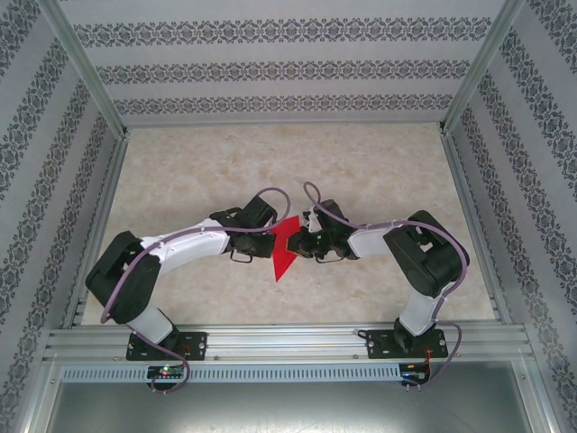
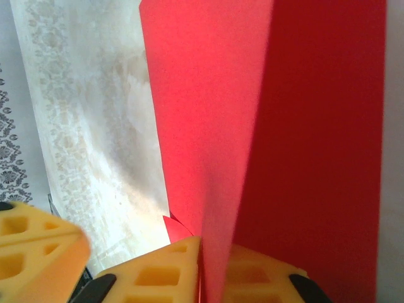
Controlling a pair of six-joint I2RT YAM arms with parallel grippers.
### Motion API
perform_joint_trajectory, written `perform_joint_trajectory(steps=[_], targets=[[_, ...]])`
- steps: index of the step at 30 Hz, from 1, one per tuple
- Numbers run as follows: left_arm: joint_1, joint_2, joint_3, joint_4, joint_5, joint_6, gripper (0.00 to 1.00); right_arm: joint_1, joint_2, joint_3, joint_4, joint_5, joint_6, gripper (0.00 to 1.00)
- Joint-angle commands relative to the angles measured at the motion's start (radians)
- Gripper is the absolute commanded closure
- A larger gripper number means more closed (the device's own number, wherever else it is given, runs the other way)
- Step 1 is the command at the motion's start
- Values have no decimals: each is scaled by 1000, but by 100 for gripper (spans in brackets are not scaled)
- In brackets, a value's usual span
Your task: Fold a paper plane with a square sheet of paper (pick it up from the middle)
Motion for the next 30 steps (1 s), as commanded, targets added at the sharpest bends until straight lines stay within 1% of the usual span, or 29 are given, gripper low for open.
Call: perform_joint_trajectory(steps=[1,3,7,10,13,15,17,20,23,26,28,30], targets=[[-7,-51,-29,51,-24,-13,88,16,-41,9,-6,48,12,93],[-6,-66,-40,56,-29,-11,87,19,-66,-13,16,88,47,96],[-7,-81,-51,73,-20,-9,86,29,-119,-80,115,183,148,96],[-7,-89,-59,93,6,-3,84,53,-168,-115,133,291,212,96],[-10,-102,-78,123,44,11,80,107,-190,-143,162,401,297,96],[-12,-109,-88,127,50,13,76,154,-195,-157,156,487,355,96],[-12,-121,-96,127,53,22,74,189,-205,-181,145,567,422,95],[-15,-135,-114,125,59,30,70,198,-200,-194,165,576,448,93],[-15,-136,-122,119,55,27,70,183,-204,-193,161,561,442,93],[-16,-133,-125,127,67,28,69,177,-222,-211,164,579,462,92],[-21,-129,-122,140,88,38,68,172,-222,-206,158,560,454,89],[-35,-115,-108,134,91,62,64,165,-223,-199,157,530,443,81]])
